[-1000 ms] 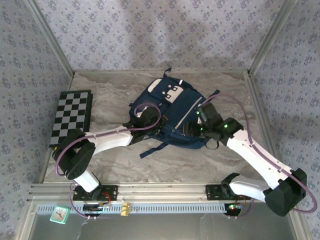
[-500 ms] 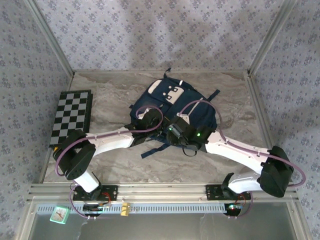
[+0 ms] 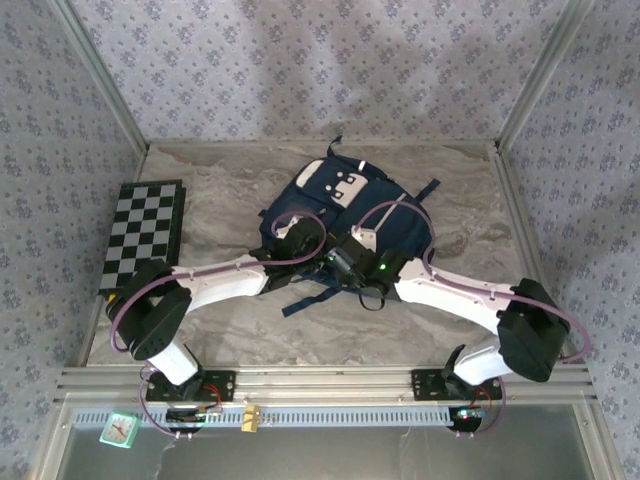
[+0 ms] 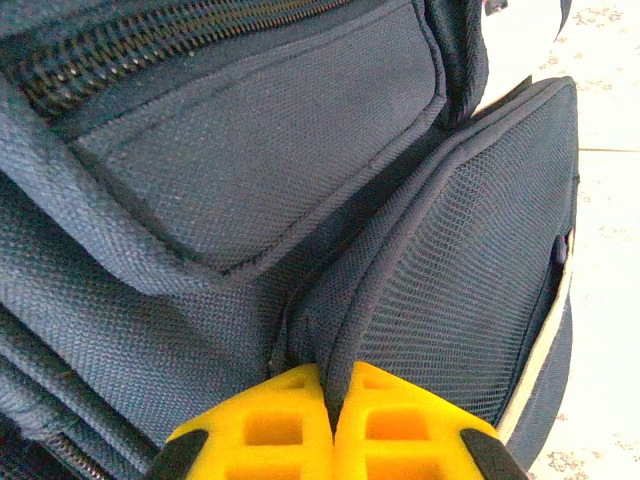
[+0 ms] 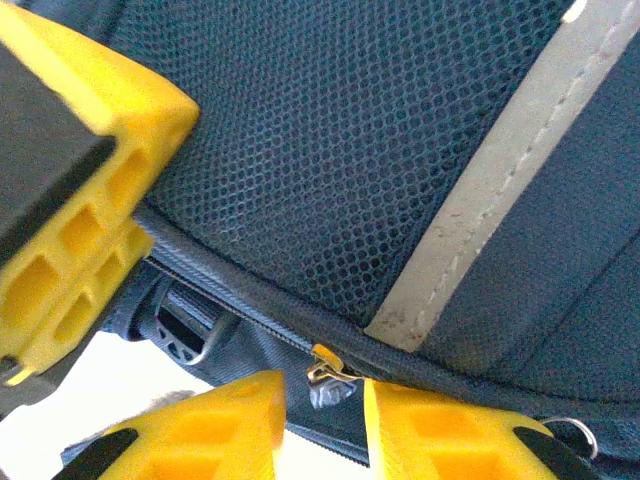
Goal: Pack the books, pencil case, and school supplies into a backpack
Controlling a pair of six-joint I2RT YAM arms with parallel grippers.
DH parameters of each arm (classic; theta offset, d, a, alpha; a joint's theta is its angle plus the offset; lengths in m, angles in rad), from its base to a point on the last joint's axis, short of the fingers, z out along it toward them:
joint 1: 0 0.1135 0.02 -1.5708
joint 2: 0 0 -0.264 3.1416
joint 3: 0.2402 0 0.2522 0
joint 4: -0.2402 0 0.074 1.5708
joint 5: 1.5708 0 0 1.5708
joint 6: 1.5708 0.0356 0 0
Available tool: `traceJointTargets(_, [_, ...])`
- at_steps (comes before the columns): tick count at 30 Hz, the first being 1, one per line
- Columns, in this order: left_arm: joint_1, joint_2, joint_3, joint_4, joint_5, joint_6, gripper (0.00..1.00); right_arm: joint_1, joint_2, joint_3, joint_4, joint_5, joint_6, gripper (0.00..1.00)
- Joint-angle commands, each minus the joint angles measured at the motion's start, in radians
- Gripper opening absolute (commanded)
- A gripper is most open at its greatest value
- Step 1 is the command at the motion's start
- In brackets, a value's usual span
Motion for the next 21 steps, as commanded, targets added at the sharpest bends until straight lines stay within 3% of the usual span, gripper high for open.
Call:
traceJointTargets(1, [-0.025, -0.052, 0.035, 0.041, 0.04, 0.001, 0.0, 0.002, 0.029, 0.041, 0.031, 0.117, 0.006, 0.29])
traceJointTargets(6, [-0.026, -0.065, 0.024, 0.051, 0.034, -0.003, 0.0, 0.008, 0.072, 0.035, 0.044, 0.159, 0.042, 0.33])
traceJointTargets(14, [-0.026, -0.088, 0.015, 0.04, 0.018, 0.012, 0.0, 0.014, 0.081, 0.066, -0.052, 0.233, 0.021, 0.16])
traceJointTargets(21, [-0.026, -0.091, 0.02, 0.035, 0.017, 0.023, 0.0, 0.007, 0.142, 0.093, -0.029, 0.204, -0.062, 0.21])
